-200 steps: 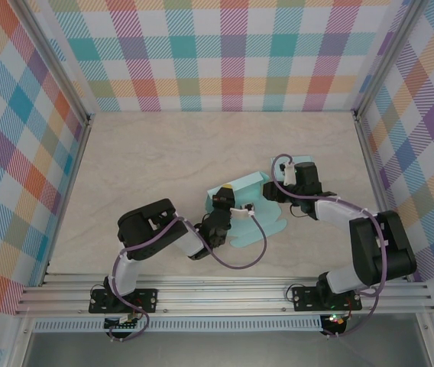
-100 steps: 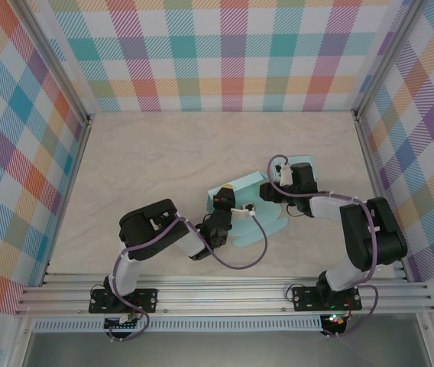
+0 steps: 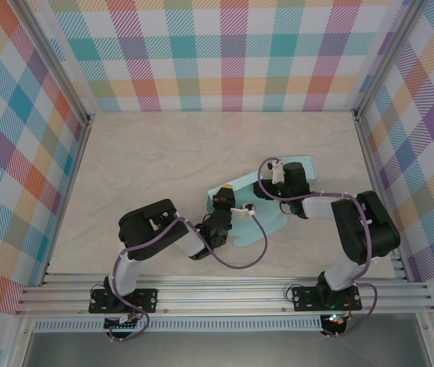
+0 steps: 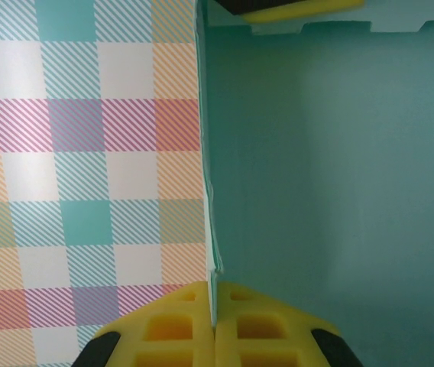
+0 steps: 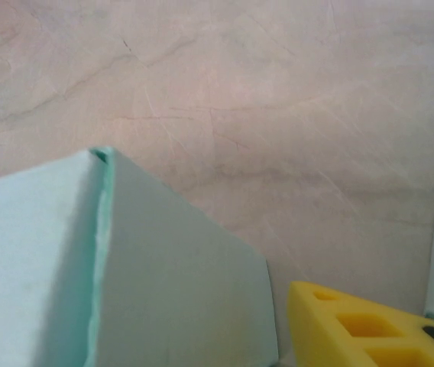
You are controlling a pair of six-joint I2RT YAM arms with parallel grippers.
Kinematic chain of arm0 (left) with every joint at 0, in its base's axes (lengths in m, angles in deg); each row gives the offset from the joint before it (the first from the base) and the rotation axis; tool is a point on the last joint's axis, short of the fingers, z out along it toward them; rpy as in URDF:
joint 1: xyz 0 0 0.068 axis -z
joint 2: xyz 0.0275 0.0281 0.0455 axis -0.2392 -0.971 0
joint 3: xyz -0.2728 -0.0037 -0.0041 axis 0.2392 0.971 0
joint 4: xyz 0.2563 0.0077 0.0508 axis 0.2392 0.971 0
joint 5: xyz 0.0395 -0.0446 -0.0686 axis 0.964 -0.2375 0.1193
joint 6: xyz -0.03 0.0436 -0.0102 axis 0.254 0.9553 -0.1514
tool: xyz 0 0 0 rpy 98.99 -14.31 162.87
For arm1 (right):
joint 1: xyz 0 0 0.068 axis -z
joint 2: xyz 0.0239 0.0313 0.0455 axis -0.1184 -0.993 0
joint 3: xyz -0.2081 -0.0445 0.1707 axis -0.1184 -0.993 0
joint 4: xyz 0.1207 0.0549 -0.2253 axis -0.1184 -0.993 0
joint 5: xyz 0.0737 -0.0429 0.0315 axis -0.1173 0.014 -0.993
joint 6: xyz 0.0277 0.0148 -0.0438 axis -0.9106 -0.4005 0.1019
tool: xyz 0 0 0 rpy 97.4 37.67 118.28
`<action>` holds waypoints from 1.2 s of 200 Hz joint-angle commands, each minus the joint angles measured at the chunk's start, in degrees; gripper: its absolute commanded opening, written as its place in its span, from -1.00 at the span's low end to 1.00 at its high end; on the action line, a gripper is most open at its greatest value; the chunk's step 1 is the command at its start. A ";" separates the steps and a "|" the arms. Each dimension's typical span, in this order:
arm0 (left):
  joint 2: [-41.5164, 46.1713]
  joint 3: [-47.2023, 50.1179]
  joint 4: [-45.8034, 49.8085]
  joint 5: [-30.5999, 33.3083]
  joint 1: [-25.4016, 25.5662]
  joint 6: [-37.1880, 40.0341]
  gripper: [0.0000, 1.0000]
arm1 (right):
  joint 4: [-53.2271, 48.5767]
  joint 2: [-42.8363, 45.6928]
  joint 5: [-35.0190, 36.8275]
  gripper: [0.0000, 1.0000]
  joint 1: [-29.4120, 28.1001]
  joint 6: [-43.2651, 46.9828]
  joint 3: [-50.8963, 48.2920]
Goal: Fold the paper box
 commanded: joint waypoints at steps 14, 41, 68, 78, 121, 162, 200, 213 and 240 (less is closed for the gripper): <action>0.12 1.06 7.88 -2.75 1.71 -1.66 -1.00 | 7.09 -1.06 6.10 -0.32 -1.62 2.10 -0.02; 4.08 0.83 9.78 -2.71 2.18 -6.50 -0.47 | 7.34 -1.52 9.00 -0.56 -3.32 2.78 -0.51; 10.45 0.64 13.71 -1.96 3.32 -15.86 0.42 | 6.49 -0.97 13.13 -0.79 -5.55 4.07 -0.43; 13.46 0.80 16.24 -1.69 3.79 -20.37 0.61 | 6.25 -0.91 14.26 -0.85 -6.38 4.57 -0.30; 28.00 4.65 26.61 -0.54 4.43 -41.83 1.00 | 4.74 -0.50 20.69 -1.00 -9.58 6.68 0.96; 48.38 11.73 41.94 1.81 4.12 -72.32 1.00 | 1.97 1.67 22.36 -1.00 -10.95 -0.82 2.06; 68.28 15.88 61.97 1.85 0.85 -100.28 1.00 | -3.88 4.92 24.06 -1.00 -11.65 -5.71 3.45; 75.08 17.00 70.30 5.23 -0.49 -110.56 1.00 | -5.61 6.80 24.01 -1.00 -11.96 -7.48 3.22; 89.61 18.92 83.65 3.83 -4.95 -124.17 1.00 | -9.04 10.03 24.71 -1.00 -14.57 -11.99 2.74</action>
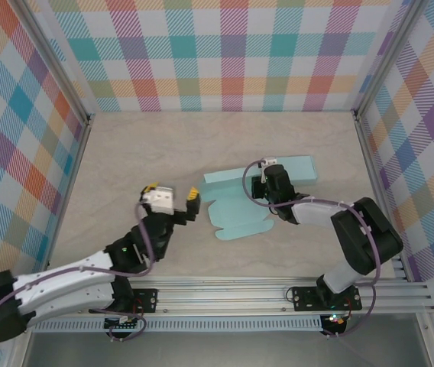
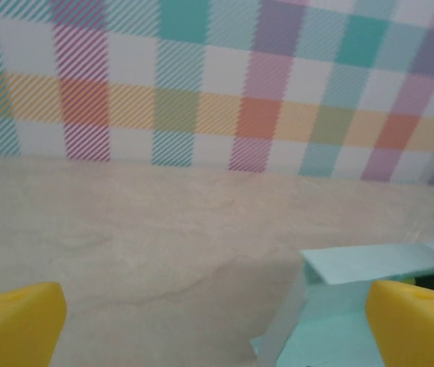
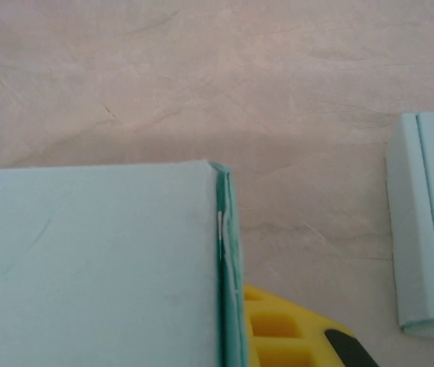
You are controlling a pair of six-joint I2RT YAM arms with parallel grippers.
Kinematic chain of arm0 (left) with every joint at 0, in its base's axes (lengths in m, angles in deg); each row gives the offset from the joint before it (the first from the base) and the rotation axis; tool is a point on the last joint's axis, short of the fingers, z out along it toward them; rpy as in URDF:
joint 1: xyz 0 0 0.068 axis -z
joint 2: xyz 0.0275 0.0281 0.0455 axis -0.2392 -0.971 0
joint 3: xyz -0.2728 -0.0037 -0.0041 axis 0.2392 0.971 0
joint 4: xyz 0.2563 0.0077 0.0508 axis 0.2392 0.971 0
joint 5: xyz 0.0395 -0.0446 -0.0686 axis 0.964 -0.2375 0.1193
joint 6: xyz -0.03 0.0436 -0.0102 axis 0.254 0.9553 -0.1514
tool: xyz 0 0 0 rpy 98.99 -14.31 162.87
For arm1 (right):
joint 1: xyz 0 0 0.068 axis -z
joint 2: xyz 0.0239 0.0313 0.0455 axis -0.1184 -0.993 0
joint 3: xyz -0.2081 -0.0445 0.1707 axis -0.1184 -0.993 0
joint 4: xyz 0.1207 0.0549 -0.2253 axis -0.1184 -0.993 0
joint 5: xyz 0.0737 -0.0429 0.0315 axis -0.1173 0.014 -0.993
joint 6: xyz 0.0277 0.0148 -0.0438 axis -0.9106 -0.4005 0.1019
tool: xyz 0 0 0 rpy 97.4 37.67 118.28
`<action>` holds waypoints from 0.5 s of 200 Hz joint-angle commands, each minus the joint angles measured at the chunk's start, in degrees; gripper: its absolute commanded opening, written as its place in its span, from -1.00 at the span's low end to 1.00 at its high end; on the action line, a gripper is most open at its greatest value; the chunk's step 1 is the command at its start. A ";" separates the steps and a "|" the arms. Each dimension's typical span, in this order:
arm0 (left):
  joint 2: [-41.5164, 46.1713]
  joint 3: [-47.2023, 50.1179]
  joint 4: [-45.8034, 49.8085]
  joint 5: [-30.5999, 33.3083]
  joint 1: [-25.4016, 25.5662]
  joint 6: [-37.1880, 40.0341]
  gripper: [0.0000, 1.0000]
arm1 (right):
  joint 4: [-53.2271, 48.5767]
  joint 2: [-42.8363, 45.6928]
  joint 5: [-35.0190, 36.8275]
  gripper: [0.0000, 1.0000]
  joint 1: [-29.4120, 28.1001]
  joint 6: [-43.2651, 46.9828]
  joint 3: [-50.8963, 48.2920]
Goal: Fold the paper box
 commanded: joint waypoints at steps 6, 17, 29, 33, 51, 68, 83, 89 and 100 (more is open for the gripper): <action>11.76 2.54 17.58 -1.17 -4.07 -20.35 1.00 | -5.21 3.88 3.01 -1.00 -3.91 -6.45 1.12; 15.89 2.93 19.00 -4.30 -5.38 -20.46 1.00 | -7.66 5.04 6.66 -1.00 -6.71 -7.00 1.73; 18.84 1.93 21.19 -8.01 -6.92 -18.93 0.99 | -10.39 6.19 11.27 -1.00 -9.98 -7.61 2.39; 19.44 1.46 21.89 -9.23 -7.45 -18.26 1.00 | -11.32 6.62 12.81 -1.00 -11.02 -8.01 2.68; 19.72 -1.11 23.90 -15.54 -9.93 -15.56 1.00 | -14.73 8.19 18.26 -1.00 -14.80 -11.66 3.27; 17.47 -3.75 24.31 -21.02 -12.10 -14.13 0.99 | -17.93 8.92 21.71 -1.00 -17.03 -16.08 3.92; 13.89 -5.33 24.34 -25.05 -14.50 -13.48 1.00 | -20.89 8.60 25.53 -1.00 -18.76 -19.82 4.69; 12.05 -5.85 24.13 -26.72 -15.83 -13.48 0.99 | -21.46 8.22 27.26 -1.00 -19.49 -20.91 4.86; 8.38 -6.74 23.06 -31.56 -19.13 -13.88 0.99 | -23.63 7.30 31.21 -1.00 -20.57 -23.71 5.44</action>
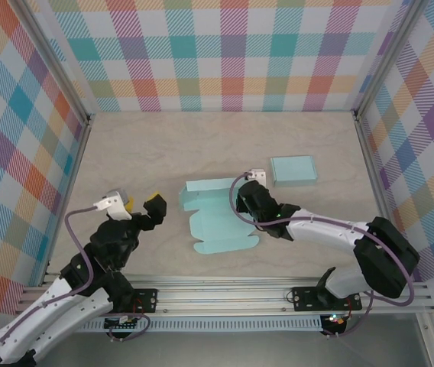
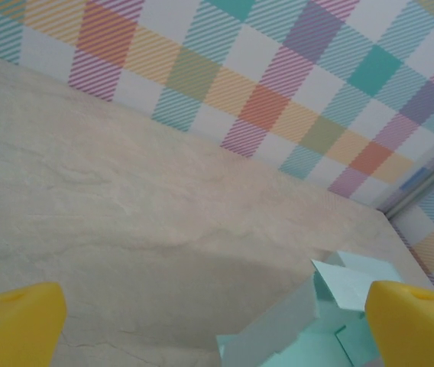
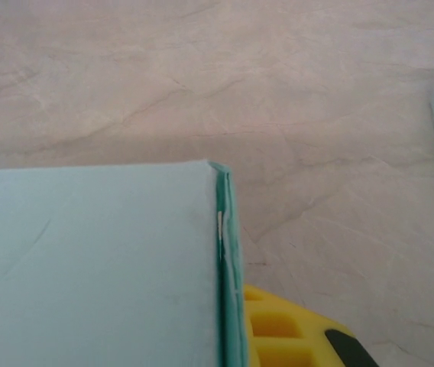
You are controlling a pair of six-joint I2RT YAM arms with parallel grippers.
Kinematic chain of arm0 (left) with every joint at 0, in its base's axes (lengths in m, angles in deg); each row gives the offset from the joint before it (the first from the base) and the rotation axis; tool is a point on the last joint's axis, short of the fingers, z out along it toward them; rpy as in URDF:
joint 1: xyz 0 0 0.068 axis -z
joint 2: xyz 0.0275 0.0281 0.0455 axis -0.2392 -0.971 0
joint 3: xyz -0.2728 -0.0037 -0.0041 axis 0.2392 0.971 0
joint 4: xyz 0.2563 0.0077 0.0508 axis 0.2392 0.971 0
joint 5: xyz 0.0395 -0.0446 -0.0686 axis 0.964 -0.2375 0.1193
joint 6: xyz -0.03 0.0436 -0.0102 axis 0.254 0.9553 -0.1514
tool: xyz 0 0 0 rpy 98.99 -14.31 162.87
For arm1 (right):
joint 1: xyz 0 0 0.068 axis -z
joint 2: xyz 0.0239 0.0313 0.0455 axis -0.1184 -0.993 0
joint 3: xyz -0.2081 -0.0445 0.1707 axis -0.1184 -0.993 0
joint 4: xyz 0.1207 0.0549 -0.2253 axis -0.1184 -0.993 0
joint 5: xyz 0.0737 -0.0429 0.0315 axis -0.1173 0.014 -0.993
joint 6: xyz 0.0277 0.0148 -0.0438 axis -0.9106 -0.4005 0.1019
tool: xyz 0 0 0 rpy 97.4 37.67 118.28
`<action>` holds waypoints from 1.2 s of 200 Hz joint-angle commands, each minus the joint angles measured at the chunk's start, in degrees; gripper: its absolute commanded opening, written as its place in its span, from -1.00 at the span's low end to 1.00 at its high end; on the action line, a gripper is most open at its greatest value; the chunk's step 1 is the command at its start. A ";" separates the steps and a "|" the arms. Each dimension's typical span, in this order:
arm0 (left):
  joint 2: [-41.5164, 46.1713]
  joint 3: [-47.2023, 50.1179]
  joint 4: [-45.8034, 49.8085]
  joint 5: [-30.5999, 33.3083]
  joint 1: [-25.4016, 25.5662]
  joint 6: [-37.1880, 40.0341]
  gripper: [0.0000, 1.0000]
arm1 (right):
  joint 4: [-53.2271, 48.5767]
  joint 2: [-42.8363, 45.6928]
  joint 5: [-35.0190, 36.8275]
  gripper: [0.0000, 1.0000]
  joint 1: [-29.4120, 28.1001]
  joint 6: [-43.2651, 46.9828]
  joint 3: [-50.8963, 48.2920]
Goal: Fold the paper box
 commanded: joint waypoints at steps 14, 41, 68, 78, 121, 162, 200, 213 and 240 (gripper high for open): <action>-10.73 -3.89 -1.86 -19.33 -10.35 -1.33 0.99 | -10.27 -1.98 14.17 -1.00 -2.66 -12.60 3.52; -19.35 -4.83 -9.80 -33.91 -20.26 -4.46 1.00 | -12.65 -5.22 16.21 -1.00 -2.76 -17.04 5.05; -27.27 -6.96 -13.89 -39.18 -23.07 -5.51 1.00 | -13.27 -9.33 16.48 -1.00 -2.85 -16.08 8.55; -29.14 -7.42 -15.40 -39.59 -23.09 -5.33 1.00 | -13.50 -10.69 16.65 -1.00 -2.93 -15.72 9.99; -33.71 -8.62 -15.21 -36.28 -23.16 -3.33 1.00 | -11.42 -14.69 16.44 -1.00 -3.55 -14.20 13.62; -33.77 -5.56 -15.03 -35.60 -23.16 -1.04 0.93 | -11.41 -15.12 15.95 -1.00 -3.72 -13.68 14.87; -37.12 -4.26 -14.52 -34.01 -23.16 0.04 0.83 | -7.91 -12.41 14.31 -1.00 -4.22 -12.46 11.94; -38.87 -3.67 -15.66 -34.70 -23.16 -0.09 0.74 | -6.59 -11.37 13.60 -1.00 -4.32 -11.89 10.67; -41.77 -3.74 -16.86 -33.51 -23.31 -0.75 0.71 | -2.88 -10.11 11.73 -1.00 -4.76 -9.30 8.68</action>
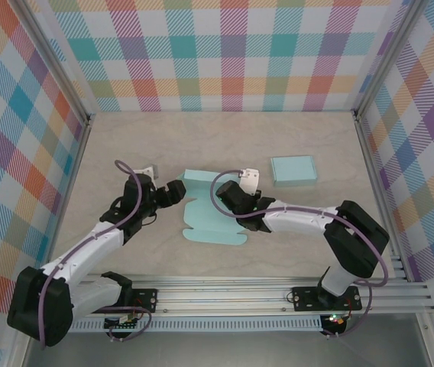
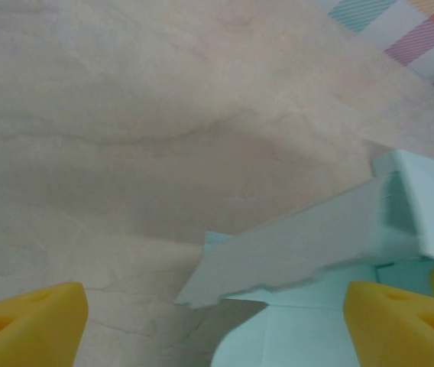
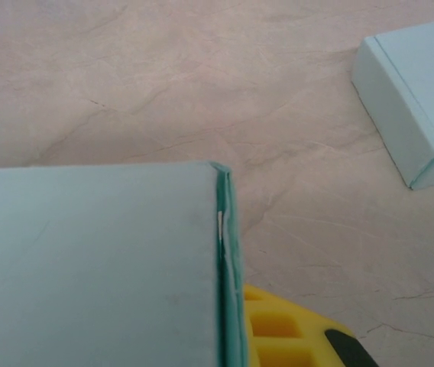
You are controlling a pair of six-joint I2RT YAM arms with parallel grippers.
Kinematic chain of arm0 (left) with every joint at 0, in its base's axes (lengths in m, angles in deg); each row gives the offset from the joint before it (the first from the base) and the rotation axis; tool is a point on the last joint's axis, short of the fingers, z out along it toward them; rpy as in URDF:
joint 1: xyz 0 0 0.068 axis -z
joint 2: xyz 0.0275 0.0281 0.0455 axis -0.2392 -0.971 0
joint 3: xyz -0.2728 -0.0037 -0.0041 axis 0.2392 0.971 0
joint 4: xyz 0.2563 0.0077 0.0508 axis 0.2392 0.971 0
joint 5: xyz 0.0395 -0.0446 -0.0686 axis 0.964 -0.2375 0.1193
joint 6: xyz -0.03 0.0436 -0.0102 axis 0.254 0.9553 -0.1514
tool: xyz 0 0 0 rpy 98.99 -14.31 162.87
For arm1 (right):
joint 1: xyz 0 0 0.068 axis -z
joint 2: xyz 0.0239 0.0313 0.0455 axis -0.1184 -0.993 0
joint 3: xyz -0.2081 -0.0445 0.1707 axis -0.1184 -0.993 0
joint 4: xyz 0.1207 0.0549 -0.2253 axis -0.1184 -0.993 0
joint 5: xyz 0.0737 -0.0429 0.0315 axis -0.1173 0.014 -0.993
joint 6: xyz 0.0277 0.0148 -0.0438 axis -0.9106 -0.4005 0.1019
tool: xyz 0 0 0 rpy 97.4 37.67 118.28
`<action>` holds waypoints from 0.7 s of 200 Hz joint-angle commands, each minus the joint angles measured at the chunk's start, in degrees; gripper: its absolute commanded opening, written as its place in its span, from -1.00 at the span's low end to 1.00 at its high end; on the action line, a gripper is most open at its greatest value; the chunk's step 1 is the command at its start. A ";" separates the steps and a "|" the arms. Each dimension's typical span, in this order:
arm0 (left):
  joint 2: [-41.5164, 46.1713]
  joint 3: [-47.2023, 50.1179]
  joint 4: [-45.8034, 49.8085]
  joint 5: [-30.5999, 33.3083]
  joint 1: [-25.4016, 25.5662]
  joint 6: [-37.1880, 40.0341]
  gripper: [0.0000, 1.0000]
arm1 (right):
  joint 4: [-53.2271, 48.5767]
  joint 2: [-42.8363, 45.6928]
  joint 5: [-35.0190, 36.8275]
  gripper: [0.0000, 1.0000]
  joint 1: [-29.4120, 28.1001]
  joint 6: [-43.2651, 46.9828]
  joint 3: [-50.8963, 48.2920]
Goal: Fold the paper box
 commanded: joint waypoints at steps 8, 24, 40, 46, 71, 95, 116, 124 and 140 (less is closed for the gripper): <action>-1.92 0.40 -3.07 1.94 -1.08 0.25 0.70 | 5.36 2.23 -1.63 -1.00 -0.95 3.12 -1.84; -2.08 0.56 -4.64 2.89 -1.63 -0.83 0.69 | 6.11 1.84 -1.75 -1.00 -1.39 4.63 -2.10; -2.61 0.24 -5.84 3.48 -2.39 -1.95 0.69 | 8.49 1.19 -2.13 -1.00 -2.06 7.19 -2.86; -3.01 -0.03 -5.85 3.61 -2.76 -2.23 0.69 | 9.64 0.93 -2.29 -1.00 -2.33 8.25 -3.19; -4.49 -0.07 -6.95 3.61 -4.82 -3.77 0.68 | 11.11 0.66 -2.30 -1.00 -2.97 9.58 -4.02; -5.13 0.64 -8.07 1.11 -7.71 -5.11 0.65 | 11.24 1.06 -2.11 -1.00 -2.97 9.37 -4.69; -4.67 1.34 -8.58 -1.08 -8.89 -5.77 0.65 | 11.40 1.53 -1.68 -1.00 -2.97 8.52 -5.35; -4.25 1.47 -8.94 -2.78 -8.95 -5.83 0.66 | 11.48 1.57 -1.64 -1.00 -2.94 8.52 -5.31; -3.38 1.28 -9.19 -6.84 -8.95 -6.46 0.70 | 11.12 1.20 -1.40 -1.00 -2.92 8.44 -4.72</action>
